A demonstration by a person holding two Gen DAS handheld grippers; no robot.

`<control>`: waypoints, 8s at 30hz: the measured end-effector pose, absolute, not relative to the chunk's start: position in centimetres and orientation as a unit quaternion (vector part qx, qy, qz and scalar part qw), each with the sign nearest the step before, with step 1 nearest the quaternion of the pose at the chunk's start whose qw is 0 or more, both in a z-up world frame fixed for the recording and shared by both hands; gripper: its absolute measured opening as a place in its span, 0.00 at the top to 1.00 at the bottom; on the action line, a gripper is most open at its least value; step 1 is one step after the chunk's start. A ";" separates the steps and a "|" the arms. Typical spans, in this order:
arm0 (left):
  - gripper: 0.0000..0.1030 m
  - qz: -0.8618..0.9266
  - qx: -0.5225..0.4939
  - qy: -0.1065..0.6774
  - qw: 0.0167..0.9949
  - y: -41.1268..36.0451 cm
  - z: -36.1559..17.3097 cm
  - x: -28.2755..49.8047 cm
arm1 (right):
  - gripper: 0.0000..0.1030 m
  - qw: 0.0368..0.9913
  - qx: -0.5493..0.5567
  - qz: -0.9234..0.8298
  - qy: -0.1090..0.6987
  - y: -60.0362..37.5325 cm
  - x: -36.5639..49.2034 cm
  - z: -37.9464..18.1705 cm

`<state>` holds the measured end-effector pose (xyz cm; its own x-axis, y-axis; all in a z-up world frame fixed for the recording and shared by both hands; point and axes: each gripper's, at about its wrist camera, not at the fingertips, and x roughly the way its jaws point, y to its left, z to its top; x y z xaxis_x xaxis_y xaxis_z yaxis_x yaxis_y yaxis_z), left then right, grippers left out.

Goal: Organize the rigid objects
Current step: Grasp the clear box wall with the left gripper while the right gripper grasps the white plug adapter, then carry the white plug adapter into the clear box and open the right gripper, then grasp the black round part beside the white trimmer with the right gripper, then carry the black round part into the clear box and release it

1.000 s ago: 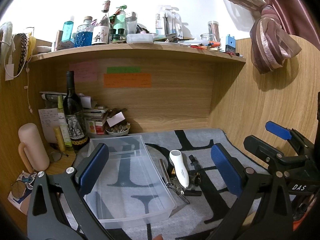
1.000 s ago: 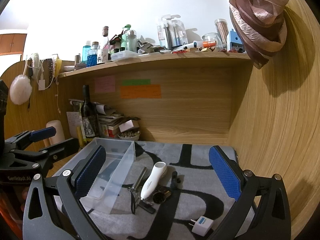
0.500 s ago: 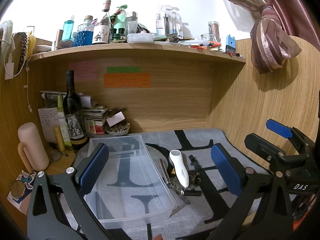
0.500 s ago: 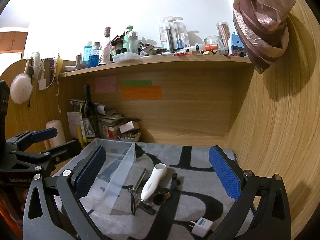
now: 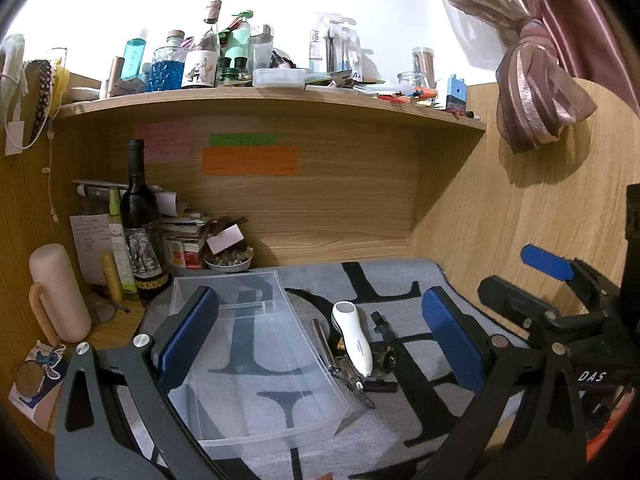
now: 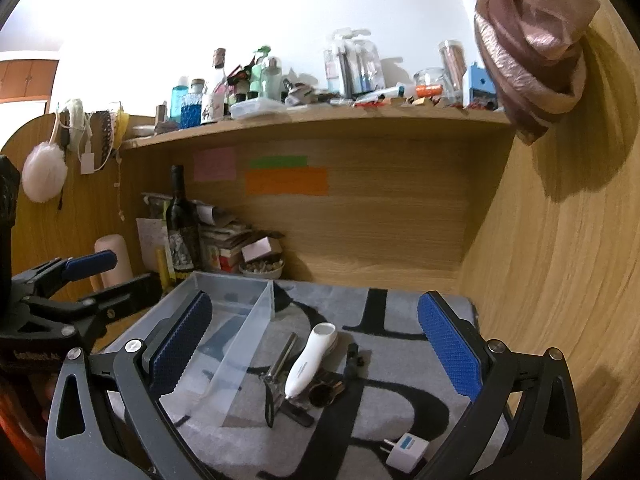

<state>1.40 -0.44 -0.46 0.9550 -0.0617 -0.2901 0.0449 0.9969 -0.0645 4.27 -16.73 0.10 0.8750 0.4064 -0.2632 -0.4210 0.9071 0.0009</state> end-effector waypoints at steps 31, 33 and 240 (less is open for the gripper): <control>0.68 0.043 -0.102 0.423 0.899 14.3 -8.6 10.0 | 0.38 0.940 -0.048 0.122 0.315 -21.2 10.6 -7.1; 0.71 0.042 -0.102 0.434 0.894 14.6 -9.1 10.2 | 0.38 0.937 -0.047 0.116 0.327 -21.7 10.7 -7.7; 0.88 0.013 -0.063 0.443 0.894 12.9 -10.2 10.8 | 0.71 0.838 -0.167 0.414 0.314 1.9 15.6 -5.7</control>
<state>10.85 12.88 -10.24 0.6075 -0.0326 -0.7936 -0.0789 0.9917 -0.1011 15.65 1.88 -5.68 0.4607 0.5882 -0.6646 -0.7983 0.6020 -0.0205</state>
